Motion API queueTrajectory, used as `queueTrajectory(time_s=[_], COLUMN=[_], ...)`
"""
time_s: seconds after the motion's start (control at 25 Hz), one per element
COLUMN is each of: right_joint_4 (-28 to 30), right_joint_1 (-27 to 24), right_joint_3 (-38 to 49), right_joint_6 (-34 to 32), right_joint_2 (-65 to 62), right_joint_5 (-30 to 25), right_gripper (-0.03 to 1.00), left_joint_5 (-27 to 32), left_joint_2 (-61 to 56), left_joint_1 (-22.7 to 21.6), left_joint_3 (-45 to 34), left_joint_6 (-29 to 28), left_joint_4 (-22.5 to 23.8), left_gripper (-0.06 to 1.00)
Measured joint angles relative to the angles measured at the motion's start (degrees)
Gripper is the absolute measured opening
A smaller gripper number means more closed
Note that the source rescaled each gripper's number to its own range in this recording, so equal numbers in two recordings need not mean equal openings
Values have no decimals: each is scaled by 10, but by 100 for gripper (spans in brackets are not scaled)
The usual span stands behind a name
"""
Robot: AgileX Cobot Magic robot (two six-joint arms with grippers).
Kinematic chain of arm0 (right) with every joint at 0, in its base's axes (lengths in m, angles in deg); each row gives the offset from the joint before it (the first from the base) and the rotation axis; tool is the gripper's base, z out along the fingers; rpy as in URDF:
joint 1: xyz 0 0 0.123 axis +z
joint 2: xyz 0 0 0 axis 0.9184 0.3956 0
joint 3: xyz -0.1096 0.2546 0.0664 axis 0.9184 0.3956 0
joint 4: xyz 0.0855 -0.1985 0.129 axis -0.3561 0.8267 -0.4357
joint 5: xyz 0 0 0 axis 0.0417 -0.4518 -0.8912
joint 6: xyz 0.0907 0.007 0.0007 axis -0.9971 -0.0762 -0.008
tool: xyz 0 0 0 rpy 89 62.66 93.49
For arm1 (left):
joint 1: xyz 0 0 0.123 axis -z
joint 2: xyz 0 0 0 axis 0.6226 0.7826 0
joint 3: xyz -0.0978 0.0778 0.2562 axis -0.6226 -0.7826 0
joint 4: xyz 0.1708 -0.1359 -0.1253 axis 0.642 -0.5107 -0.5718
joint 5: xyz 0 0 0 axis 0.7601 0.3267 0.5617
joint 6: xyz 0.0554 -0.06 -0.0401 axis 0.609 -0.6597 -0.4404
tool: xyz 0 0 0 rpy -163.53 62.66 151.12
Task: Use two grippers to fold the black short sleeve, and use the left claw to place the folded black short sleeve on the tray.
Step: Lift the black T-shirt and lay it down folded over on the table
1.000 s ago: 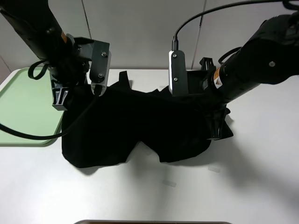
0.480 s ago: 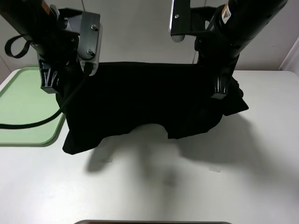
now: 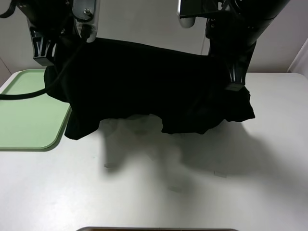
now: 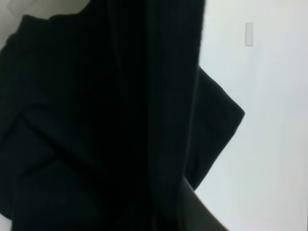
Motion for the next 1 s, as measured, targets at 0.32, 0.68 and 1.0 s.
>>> queueTrajectory(time_s=[0.32,0.68,1.0], right_joint_4=[27,62,64], right_joint_1=[0,0,0], right_joint_3=[0,-55,-176], right_joint_6=[0,-3,-3], right_joint_2=[0,0,0], right_joint_5=[-2,-10,-65], right_gripper=[0,0,0], left_joint_5=[10,11,16], left_joint_2=[0,0,0], left_joint_1=[2,4,4], left_joint_3=[2,55,112], left_joint_6=[0,0,0], left_joint_4=[11,34,49], left_gripper=[0,0,0])
